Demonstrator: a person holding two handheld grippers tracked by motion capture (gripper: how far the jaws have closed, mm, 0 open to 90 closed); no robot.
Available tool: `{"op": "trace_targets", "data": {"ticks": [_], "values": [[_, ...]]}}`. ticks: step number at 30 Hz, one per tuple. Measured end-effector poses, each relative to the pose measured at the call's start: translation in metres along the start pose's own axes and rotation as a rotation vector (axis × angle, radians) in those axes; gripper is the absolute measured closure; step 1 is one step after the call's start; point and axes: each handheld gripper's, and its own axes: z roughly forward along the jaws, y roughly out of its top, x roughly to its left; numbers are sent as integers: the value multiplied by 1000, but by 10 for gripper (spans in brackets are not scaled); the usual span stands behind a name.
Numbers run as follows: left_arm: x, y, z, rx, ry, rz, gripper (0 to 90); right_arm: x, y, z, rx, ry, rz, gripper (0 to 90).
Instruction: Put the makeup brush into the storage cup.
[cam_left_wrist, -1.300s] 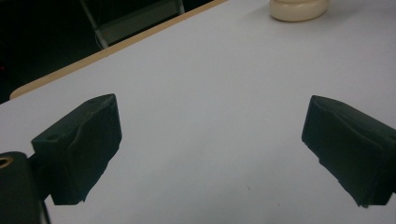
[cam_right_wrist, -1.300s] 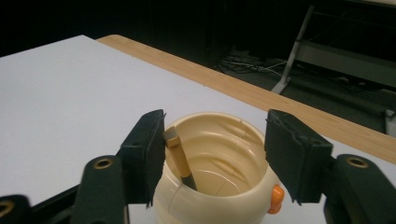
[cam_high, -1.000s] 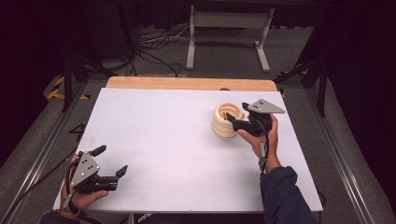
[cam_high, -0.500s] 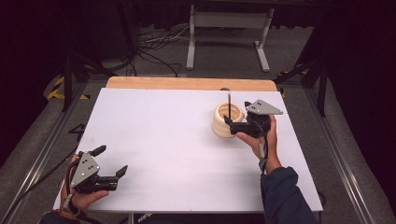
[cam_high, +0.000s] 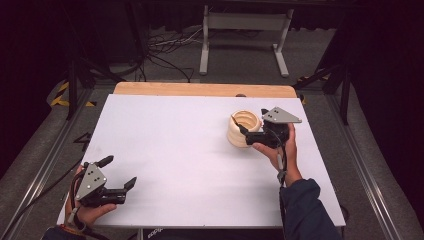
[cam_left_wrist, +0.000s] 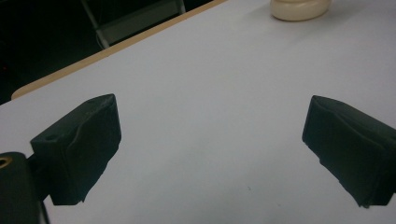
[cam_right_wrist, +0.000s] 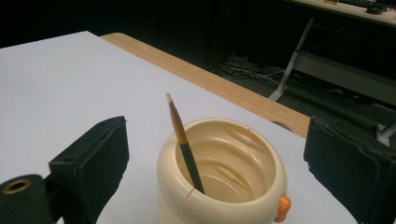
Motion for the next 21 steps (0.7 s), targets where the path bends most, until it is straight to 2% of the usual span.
{"op": "trace_targets", "data": {"ticks": [8, 21], "values": [[0, 0, 0, 4, -1, 0, 53, 3, 1, -5, -2, 9, -5, 78], [-1, 0, 1, 4, -1, 2, 53, 13, -1, -15, 0, -8, -43, 90]]}}
